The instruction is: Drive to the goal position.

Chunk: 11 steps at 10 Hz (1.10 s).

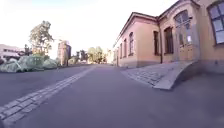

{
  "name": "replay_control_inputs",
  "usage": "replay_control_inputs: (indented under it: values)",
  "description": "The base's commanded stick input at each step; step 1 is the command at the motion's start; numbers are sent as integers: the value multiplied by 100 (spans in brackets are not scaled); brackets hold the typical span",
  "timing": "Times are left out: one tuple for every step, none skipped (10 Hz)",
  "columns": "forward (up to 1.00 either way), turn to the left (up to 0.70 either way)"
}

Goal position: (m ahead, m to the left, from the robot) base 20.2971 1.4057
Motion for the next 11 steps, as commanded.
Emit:
replay_control_inputs:
  values:
    - [50, 0]
    - [50, 0]
    - [50, 0]
    - [50, 0]
    - [50, 0]
    - [50, 0]
    - [50, 0]
    - [50, 0]
    - [50, 0]
    - [50, 0]
    - [50, 0]
